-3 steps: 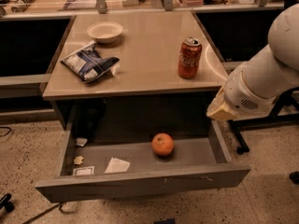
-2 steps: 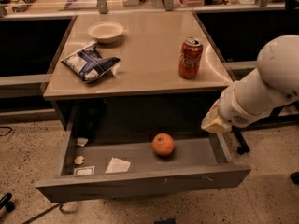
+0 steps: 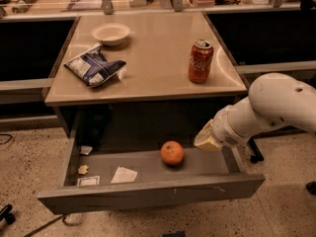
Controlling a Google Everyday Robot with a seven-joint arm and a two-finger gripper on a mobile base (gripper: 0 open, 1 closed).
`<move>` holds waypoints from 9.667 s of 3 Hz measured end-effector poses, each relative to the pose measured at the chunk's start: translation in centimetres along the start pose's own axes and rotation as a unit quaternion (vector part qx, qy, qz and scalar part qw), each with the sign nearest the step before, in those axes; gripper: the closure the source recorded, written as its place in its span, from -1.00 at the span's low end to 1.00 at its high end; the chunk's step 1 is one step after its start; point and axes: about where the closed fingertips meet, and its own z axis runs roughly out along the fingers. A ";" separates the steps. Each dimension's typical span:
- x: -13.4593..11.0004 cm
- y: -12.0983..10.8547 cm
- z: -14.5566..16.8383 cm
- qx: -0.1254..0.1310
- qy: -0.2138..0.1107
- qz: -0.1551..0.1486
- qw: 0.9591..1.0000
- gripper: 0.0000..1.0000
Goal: Pick orange from top drawer and place on counter
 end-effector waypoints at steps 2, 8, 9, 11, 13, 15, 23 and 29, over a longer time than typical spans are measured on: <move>-1.4 -0.6 3.2 0.000 -0.049 0.004 0.999 0.00; -2.7 0.9 10.8 -0.043 -0.085 -0.026 0.995 -0.80; -2.0 1.2 12.1 -0.049 -0.091 -0.025 0.994 -0.80; -1.6 1.3 13.4 -0.055 -0.094 -0.025 0.994 -0.34; -3.9 0.2 10.5 -0.055 -0.083 -0.039 0.994 0.59; -8.6 -1.9 4.2 -0.079 -0.058 -0.037 0.995 1.00; -20.7 -16.8 -2.6 0.118 -0.099 0.063 0.986 1.00; -19.6 -19.7 0.6 0.099 -0.114 0.088 0.985 -0.75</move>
Offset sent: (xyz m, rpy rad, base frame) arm 0.0255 0.0349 -0.0302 0.1441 -0.0333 0.0063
